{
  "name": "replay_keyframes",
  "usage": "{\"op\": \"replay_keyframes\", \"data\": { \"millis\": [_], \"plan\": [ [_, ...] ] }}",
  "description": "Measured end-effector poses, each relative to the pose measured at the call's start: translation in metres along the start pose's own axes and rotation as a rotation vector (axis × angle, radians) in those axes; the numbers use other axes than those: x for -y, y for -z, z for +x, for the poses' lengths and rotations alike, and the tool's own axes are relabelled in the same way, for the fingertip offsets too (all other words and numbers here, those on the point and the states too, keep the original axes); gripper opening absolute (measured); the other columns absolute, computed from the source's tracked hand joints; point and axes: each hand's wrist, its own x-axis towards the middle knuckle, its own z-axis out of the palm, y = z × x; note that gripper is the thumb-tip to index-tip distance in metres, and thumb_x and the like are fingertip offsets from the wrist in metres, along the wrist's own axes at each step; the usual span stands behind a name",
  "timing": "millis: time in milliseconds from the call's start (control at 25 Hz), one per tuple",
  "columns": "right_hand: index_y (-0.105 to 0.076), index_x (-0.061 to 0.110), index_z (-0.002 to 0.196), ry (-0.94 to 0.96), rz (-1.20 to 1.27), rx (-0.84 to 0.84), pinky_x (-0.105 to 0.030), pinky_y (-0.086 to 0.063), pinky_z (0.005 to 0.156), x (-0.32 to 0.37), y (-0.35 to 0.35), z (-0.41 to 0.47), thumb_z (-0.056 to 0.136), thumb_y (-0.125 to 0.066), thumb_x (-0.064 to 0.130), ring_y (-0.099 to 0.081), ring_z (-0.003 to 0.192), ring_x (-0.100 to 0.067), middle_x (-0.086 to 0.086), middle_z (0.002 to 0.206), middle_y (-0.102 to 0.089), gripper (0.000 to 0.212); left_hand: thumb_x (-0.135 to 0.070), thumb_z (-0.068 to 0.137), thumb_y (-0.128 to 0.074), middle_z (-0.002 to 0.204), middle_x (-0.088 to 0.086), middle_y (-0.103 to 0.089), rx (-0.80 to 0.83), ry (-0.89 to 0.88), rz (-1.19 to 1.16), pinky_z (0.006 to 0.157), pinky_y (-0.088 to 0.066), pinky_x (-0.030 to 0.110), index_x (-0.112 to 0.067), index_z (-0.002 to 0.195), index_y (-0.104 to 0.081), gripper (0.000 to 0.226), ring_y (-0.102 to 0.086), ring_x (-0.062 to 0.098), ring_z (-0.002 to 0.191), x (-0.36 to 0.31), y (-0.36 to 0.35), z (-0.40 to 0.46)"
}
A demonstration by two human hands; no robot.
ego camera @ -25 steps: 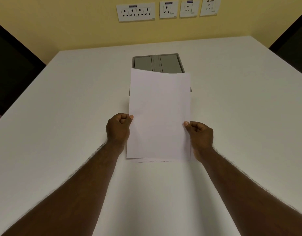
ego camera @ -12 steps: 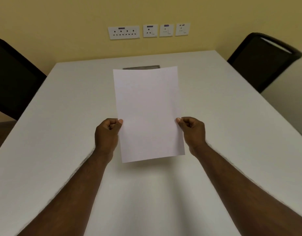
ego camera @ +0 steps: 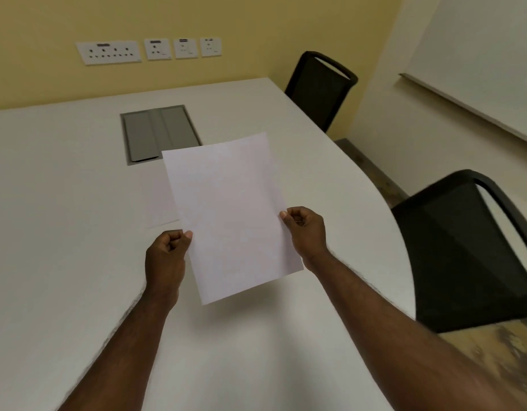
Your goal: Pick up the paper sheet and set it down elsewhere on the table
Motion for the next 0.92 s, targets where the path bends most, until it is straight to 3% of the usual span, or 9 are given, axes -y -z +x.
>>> {"op": "replay_keyframes", "data": {
  "millis": [200, 360, 480, 600, 680, 800, 920],
  "plan": [
    [-0.070, 0.015, 0.083, -0.008, -0.018, -0.042, -0.032, -0.052, 0.076, -0.009, 0.082, 0.006, 0.086, -0.071, 0.022, -0.062, 0.075, -0.014, -0.006, 0.085, -0.072, 0.008, -0.024, 0.087, -0.068, 0.083, 0.003, -0.064, 0.102, 0.023, 0.002, 0.068, -0.043, 0.025, -0.018, 0.097, -0.064, 0.012, -0.056, 0.015, 0.074, -0.004, -0.063, -0.053],
    [-0.071, 0.014, 0.087, 0.020, -0.040, -0.017, -0.035, -0.054, 0.081, -0.024, 0.143, 0.049, 0.086, -0.070, 0.020, -0.065, 0.080, -0.017, -0.007, 0.088, -0.073, 0.006, -0.022, 0.087, -0.068, 0.066, -0.004, -0.060, 0.117, -0.023, 0.071, 0.068, -0.043, 0.025, -0.023, 0.103, -0.058, 0.020, -0.056, 0.007, 0.065, 0.003, -0.133, -0.085],
    [-0.071, 0.015, 0.087, 0.038, -0.076, 0.032, -0.033, -0.054, 0.082, -0.043, 0.183, 0.092, 0.086, -0.070, 0.018, -0.065, 0.084, -0.019, -0.007, 0.089, -0.073, 0.004, -0.022, 0.086, -0.069, 0.064, -0.005, -0.059, 0.059, -0.016, 0.122, 0.065, -0.041, 0.026, -0.027, 0.118, -0.049, 0.038, -0.048, 0.002, 0.051, 0.013, -0.192, -0.099],
    [-0.072, 0.008, 0.090, 0.045, -0.144, 0.088, -0.030, -0.053, 0.080, -0.064, 0.217, 0.133, 0.086, -0.071, 0.016, -0.063, 0.080, -0.015, -0.005, 0.087, -0.071, 0.009, -0.020, 0.085, -0.069, 0.068, -0.004, -0.059, 0.044, 0.006, 0.176, 0.067, -0.041, 0.019, -0.036, 0.140, -0.029, 0.071, -0.052, -0.001, 0.056, 0.022, -0.248, -0.109],
    [-0.072, 0.005, 0.092, 0.061, -0.210, 0.124, -0.028, -0.051, 0.077, -0.076, 0.232, 0.160, 0.085, -0.070, 0.016, -0.061, 0.077, -0.013, -0.003, 0.084, -0.069, 0.013, -0.017, 0.084, -0.069, 0.066, -0.004, -0.055, 0.069, -0.022, 0.231, 0.068, -0.042, 0.013, -0.043, 0.145, -0.023, 0.080, -0.051, -0.003, 0.056, 0.030, -0.278, -0.111],
    [-0.072, 0.005, 0.092, 0.091, -0.302, 0.190, -0.024, -0.046, 0.074, -0.089, 0.237, 0.191, 0.086, -0.070, 0.017, -0.057, 0.074, -0.009, 0.001, 0.082, -0.067, 0.014, -0.014, 0.085, -0.068, 0.068, -0.005, -0.047, 0.091, -0.046, 0.318, 0.068, -0.039, 0.002, -0.039, 0.142, -0.036, 0.070, -0.047, -0.001, 0.058, 0.045, -0.305, -0.109],
    [-0.072, 0.007, 0.089, 0.111, -0.376, 0.251, -0.024, -0.045, 0.073, -0.102, 0.231, 0.217, 0.085, -0.070, 0.019, -0.056, 0.073, -0.009, 0.003, 0.081, -0.066, 0.014, -0.015, 0.084, -0.070, 0.066, -0.007, -0.041, 0.082, 0.025, 0.374, 0.070, -0.038, 0.000, -0.031, 0.137, -0.047, 0.060, -0.045, 0.000, 0.058, 0.063, -0.324, -0.104]
  ]
}}
